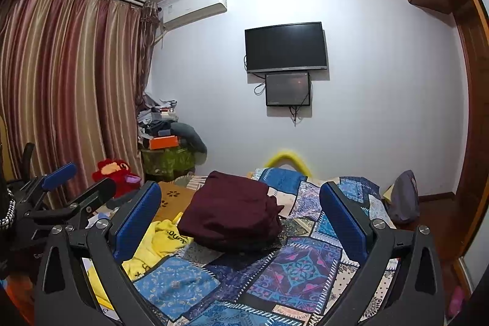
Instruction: Fold large clothes
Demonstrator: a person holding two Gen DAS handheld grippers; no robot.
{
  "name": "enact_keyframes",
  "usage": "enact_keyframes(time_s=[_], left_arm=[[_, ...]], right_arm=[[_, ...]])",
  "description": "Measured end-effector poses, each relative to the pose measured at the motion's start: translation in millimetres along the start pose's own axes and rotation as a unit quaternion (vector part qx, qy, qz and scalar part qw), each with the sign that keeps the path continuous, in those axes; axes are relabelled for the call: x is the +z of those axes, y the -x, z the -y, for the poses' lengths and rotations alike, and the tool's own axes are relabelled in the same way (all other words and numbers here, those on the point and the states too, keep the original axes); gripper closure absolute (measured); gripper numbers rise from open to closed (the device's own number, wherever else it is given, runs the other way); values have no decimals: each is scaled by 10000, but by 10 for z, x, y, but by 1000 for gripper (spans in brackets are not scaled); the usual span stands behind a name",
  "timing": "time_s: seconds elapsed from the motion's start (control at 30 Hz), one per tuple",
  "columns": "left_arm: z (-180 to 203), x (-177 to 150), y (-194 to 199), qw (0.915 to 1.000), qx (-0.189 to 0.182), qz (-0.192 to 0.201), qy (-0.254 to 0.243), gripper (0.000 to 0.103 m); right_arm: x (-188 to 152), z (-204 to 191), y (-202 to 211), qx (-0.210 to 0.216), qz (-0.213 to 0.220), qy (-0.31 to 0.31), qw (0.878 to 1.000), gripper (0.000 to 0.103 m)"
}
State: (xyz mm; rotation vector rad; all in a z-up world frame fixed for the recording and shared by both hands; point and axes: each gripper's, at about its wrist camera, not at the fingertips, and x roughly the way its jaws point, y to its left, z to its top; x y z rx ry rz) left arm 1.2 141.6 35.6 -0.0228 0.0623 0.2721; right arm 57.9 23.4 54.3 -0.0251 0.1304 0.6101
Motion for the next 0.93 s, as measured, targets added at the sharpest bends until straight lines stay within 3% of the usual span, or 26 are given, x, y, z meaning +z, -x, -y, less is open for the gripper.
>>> enact_keyframes(time_s=[0.4, 0.93], left_arm=[[52, 2, -21, 9998, -146, -94, -30, 0], [51, -16, -96, 9997, -73, -223, 68, 0]], right_arm=[[-8, 47, 1, -57, -32, -72, 10000, 0], [-51, 76, -55, -67, -132, -68, 9999, 0]])
